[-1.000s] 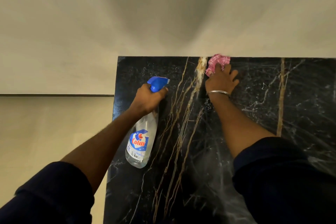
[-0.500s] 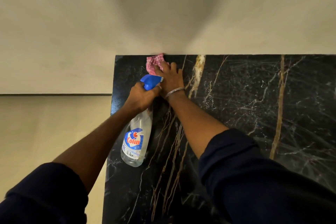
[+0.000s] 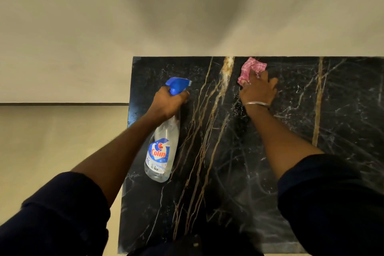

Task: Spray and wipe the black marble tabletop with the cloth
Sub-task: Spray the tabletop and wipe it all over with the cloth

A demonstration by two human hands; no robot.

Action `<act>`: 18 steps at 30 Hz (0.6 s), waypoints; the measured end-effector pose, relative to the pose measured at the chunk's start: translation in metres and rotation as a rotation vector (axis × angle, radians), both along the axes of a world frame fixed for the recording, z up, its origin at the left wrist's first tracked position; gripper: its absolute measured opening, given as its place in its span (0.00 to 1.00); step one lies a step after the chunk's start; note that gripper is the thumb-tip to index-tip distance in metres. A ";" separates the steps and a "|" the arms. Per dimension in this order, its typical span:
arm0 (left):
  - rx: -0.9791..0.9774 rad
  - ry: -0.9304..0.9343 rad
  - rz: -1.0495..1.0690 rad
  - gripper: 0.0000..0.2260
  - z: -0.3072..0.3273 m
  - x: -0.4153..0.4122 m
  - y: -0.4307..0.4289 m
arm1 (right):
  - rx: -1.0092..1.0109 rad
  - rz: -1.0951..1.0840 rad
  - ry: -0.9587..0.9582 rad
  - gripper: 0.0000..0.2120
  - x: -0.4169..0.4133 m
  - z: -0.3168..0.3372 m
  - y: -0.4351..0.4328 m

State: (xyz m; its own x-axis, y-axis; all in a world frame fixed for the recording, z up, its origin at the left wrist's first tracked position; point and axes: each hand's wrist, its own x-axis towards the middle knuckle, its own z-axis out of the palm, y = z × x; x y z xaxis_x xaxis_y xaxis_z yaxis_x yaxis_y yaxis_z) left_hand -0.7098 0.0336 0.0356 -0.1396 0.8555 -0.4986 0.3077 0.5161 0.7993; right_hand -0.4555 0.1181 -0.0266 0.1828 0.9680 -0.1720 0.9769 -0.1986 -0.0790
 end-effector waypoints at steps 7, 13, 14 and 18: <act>0.011 -0.001 0.064 0.16 0.001 -0.008 -0.014 | -0.004 0.395 0.085 0.26 -0.129 0.005 -0.047; -0.001 0.098 0.052 0.17 0.004 -0.013 -0.014 | -0.011 0.556 0.080 0.26 -0.140 -0.006 -0.067; -0.003 0.095 0.029 0.18 0.003 -0.014 -0.012 | -0.003 0.553 0.070 0.29 -0.128 -0.007 -0.066; -0.022 -0.005 -0.012 0.18 0.002 -0.011 -0.006 | 0.038 0.384 0.032 0.31 -0.062 -0.008 -0.059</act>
